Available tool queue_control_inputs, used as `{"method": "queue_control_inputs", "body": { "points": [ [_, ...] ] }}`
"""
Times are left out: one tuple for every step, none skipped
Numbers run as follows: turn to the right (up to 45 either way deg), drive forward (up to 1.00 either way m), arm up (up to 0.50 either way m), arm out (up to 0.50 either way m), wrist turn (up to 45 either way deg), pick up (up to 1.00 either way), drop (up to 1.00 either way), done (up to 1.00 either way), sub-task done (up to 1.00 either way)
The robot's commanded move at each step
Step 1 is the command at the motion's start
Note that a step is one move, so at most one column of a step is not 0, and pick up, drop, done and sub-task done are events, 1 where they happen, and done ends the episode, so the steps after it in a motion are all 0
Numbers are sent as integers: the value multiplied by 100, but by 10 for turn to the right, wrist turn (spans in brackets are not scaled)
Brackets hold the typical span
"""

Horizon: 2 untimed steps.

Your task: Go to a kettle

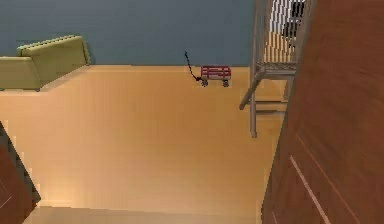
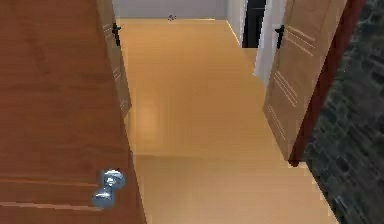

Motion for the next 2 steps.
{"method": "queue_control_inputs", "body": {
  "points": [
    [0,100,0,0,0,0,0,0,0],
    [120,0,0,0,0,0,0,0,0]
  ]
}}
